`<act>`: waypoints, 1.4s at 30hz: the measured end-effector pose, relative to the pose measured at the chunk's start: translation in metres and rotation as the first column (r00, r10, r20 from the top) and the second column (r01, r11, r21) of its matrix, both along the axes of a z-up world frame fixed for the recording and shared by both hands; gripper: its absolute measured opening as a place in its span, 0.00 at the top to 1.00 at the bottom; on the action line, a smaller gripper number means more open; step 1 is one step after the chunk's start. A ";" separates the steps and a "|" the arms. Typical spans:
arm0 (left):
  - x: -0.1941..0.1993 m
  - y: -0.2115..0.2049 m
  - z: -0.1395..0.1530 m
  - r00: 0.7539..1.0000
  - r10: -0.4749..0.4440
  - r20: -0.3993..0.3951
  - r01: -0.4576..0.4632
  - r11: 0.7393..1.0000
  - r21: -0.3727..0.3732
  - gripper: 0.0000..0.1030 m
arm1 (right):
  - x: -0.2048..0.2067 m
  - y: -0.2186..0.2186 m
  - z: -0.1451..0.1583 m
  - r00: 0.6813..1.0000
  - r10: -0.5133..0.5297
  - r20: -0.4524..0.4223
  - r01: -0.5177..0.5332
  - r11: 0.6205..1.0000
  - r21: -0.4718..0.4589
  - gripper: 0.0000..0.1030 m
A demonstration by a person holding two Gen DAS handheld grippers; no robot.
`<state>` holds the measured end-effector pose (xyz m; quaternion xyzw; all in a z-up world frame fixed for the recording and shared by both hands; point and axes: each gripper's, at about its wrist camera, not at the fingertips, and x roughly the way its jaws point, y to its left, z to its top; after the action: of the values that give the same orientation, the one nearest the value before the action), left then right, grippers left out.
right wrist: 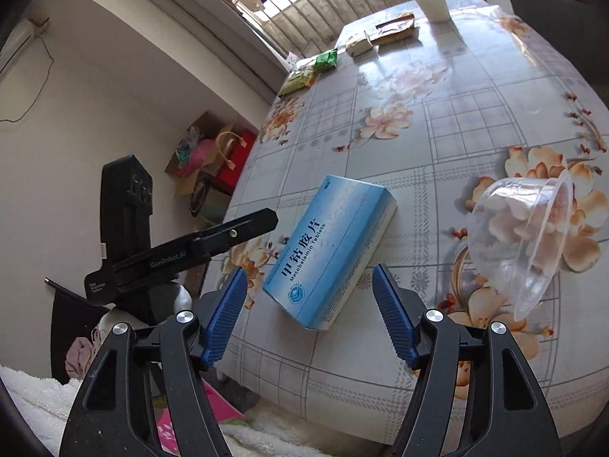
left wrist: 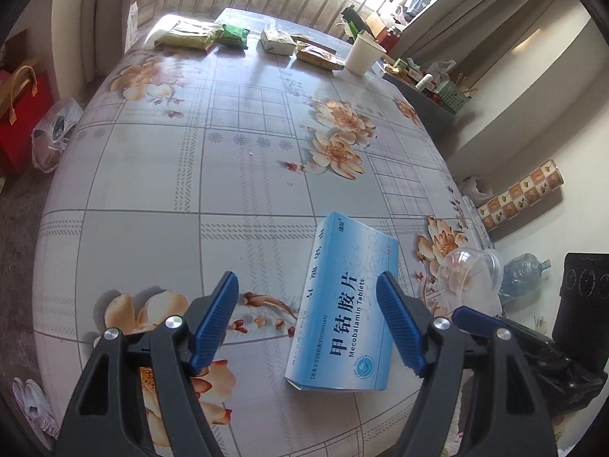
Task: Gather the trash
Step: 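Grasp the blue medicine box with the right tool, then grasp the clear plastic bowl rim with the left tool while the right tool holds the box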
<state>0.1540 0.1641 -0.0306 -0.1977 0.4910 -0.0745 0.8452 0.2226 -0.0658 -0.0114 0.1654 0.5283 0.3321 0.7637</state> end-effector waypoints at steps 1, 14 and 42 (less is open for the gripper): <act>-0.002 0.007 0.002 1.000 0.022 0.007 -0.022 1.000 -0.006 0.29 | 0.003 0.009 -0.005 1.000 -0.013 -0.006 0.013 1.000 -0.028 0.37; -0.026 0.075 0.004 0.980 0.197 0.030 -0.196 0.980 -0.024 0.29 | 0.024 0.112 -0.043 0.977 -0.201 0.074 0.214 0.915 -0.343 0.14; 0.016 -0.064 0.059 0.971 -0.147 0.191 0.149 0.989 0.006 0.29 | -0.059 -0.072 0.037 0.891 -0.185 0.415 0.292 0.933 -0.211 0.32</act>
<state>0.1704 0.1001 0.0288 -0.1561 0.4209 -0.1581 0.8795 0.1635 -0.1373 0.0259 0.0556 0.3818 0.1867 0.9035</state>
